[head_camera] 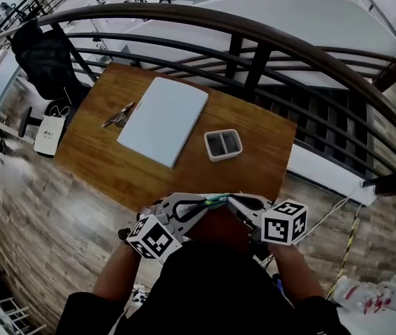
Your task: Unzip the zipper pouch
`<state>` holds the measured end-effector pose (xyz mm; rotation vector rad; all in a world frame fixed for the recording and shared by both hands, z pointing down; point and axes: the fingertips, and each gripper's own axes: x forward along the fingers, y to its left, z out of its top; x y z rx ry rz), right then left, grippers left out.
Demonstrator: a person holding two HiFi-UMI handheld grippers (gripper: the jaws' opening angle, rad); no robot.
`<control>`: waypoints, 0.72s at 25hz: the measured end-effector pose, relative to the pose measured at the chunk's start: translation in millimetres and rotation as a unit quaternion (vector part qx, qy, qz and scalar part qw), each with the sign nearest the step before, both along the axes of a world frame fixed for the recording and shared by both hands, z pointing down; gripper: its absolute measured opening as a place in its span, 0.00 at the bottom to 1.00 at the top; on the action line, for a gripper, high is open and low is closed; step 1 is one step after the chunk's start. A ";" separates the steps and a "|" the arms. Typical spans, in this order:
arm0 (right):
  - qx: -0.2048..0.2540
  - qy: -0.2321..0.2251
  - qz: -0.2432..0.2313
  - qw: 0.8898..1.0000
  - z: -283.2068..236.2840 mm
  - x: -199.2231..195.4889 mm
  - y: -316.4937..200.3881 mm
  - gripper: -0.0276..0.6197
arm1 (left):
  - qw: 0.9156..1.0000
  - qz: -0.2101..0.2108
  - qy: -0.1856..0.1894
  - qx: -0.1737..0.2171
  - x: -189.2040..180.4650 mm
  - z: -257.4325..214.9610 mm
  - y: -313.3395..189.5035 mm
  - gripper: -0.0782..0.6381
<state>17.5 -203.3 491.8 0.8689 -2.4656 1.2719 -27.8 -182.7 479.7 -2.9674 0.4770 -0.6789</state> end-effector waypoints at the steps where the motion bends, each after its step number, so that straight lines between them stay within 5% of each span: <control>1: 0.003 0.005 0.003 1.000 1.1 3.0 -1.0 0.05 | 1.000 -0.002 0.002 -0.001 -0.2 -0.9 -1.4 0.17; 18: 0.048 0.066 0.021 0.996 2.0 21.2 -8.7 0.05 | 0.999 -0.030 0.012 -0.005 -11.1 -4.8 -8.5 0.16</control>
